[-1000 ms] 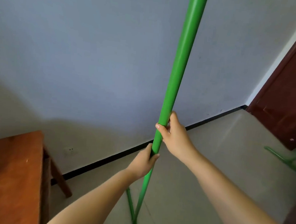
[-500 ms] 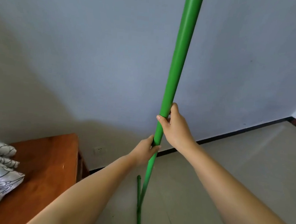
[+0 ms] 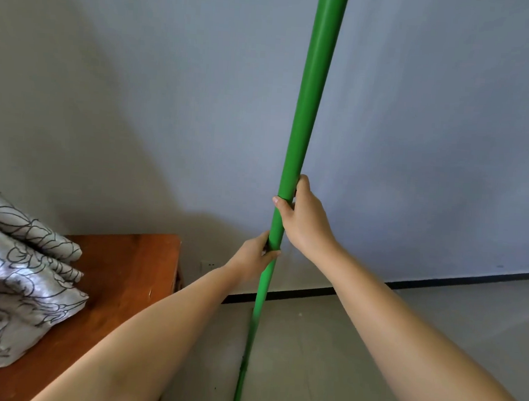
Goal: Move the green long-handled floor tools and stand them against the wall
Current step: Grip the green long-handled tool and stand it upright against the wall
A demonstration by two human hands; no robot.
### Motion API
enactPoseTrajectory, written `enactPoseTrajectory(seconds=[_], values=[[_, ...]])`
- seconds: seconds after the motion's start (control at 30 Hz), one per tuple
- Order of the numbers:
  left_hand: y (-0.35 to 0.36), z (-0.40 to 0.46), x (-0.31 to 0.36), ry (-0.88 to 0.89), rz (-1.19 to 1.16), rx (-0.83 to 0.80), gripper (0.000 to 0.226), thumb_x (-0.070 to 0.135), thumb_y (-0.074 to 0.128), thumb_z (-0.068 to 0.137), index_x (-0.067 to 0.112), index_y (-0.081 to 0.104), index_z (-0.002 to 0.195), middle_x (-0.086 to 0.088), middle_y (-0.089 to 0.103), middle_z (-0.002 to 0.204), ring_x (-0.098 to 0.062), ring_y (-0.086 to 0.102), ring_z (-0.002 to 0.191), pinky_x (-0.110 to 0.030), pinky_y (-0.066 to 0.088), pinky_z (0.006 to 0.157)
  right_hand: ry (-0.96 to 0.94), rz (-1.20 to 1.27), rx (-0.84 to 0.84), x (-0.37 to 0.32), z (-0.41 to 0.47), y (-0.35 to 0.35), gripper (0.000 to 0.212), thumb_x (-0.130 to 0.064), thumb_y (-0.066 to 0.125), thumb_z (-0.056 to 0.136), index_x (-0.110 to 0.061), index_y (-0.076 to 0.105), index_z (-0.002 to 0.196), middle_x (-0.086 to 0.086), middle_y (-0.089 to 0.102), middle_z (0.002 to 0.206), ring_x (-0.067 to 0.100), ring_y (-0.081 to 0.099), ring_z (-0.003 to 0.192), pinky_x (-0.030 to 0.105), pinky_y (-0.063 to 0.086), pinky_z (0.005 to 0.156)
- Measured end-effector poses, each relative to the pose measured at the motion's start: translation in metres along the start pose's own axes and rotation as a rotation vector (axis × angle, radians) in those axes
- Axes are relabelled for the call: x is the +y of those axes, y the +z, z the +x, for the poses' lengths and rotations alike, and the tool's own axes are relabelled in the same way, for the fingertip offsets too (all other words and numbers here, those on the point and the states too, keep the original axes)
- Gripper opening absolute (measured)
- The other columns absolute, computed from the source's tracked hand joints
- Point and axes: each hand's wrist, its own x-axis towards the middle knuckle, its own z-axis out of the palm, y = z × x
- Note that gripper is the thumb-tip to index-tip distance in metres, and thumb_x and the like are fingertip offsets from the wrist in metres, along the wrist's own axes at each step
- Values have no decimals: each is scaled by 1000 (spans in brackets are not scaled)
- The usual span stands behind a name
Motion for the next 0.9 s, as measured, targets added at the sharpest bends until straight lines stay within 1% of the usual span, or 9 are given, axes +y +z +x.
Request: enactPoseTrajectory(seconds=[0.1,0.23,0.33,0.43,0.53,0.7,0.83,0.9], values=[[-9,11,-3,-18,11,29,24,16,51,89,1,49,108,-24,63,109,-35,58,104,-48,46,95,4,5,-5,-4,14,8,21,-24,50,88,-10,37,97,9,54,87,32,58,81,48,51,73],[-17,26,1,-15,-2,68,22,16,50,89,1,48,105,-26,62,105,-37,58,100,-49,47,92,0,18,17,-8,35,8,20,-22,51,88,-13,33,91,7,52,83,31,57,77,43,50,69],[-18,35,1,-26,0,55,21,16,49,90,1,48,105,-26,61,105,-38,57,99,-47,46,89,22,23,14,-4,44,11,21,-22,51,88,-10,36,95,8,53,86,30,57,79,41,50,69],[-17,39,-6,-35,3,42,20,17,49,90,1,48,103,-26,62,104,-38,58,98,-48,47,89,37,28,-4,1,46,18,24,-23,52,88,-6,40,102,13,57,91,31,59,83,44,52,72],[-19,39,-12,-30,10,38,22,18,49,90,2,48,105,-25,63,105,-36,59,99,-49,49,90,24,38,-2,4,46,21,26,-24,52,88,-7,41,104,16,60,97,30,60,85,46,53,74],[-17,37,-10,-31,6,28,24,19,47,91,4,47,110,-24,62,109,-36,58,103,-48,48,92,11,41,-9,8,45,20,25,-25,53,87,-9,41,103,16,60,98,30,61,86,47,53,75],[-20,36,-5,-65,47,7,25,20,48,90,4,46,110,-22,62,110,-35,58,103,-46,48,92,17,41,-49,9,45,16,29,-26,55,87,-9,42,106,14,59,101,28,60,89,38,51,73],[-24,35,-3,-70,58,-7,27,20,49,90,5,45,112,-19,61,112,-33,59,102,-41,48,89,41,58,-98,11,45,15,37,-29,56,85,-10,40,113,12,58,108,25,60,92,33,48,73]])
